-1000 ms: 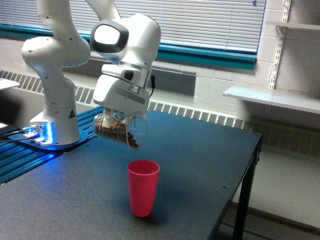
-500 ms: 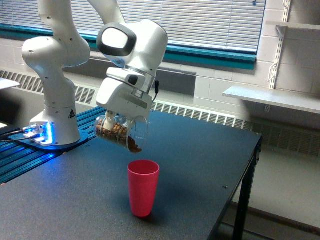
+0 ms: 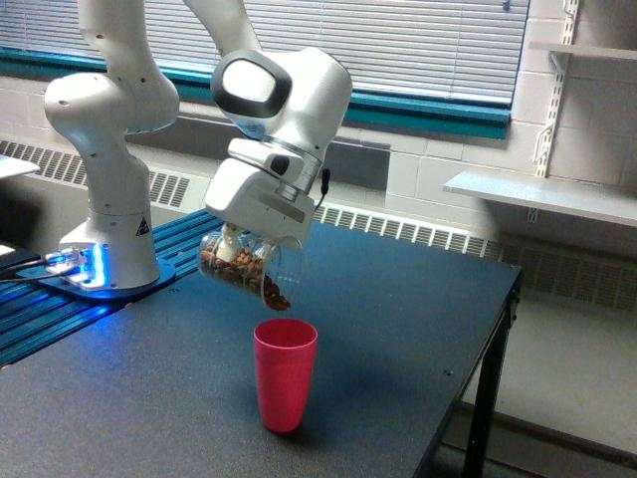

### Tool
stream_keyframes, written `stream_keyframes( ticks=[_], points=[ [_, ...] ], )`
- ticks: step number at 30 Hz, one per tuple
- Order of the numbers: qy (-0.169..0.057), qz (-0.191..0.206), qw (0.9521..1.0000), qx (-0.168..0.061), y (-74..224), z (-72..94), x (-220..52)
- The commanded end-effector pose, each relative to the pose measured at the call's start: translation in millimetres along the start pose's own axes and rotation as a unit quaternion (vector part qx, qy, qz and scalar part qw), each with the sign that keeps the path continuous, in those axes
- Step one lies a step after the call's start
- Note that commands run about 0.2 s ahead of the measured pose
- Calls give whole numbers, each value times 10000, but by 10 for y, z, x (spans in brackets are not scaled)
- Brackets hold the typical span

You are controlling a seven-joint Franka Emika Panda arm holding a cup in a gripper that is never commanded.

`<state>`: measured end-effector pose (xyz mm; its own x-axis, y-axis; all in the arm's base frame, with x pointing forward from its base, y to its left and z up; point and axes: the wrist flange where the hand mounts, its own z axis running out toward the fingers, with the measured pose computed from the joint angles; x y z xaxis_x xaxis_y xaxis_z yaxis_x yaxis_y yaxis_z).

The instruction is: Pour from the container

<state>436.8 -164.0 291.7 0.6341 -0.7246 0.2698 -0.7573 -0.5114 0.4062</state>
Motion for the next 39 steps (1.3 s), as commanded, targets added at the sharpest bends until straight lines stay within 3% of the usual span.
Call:
stream_keyframes(
  ticks=[1,16,39],
  points=[
    [138,165,9997,-124,-78,-60,13],
    [217,369,9981,-442,-146,-64,27],
    [207,678,9949,-716,-180,-46,78]
  ],
)
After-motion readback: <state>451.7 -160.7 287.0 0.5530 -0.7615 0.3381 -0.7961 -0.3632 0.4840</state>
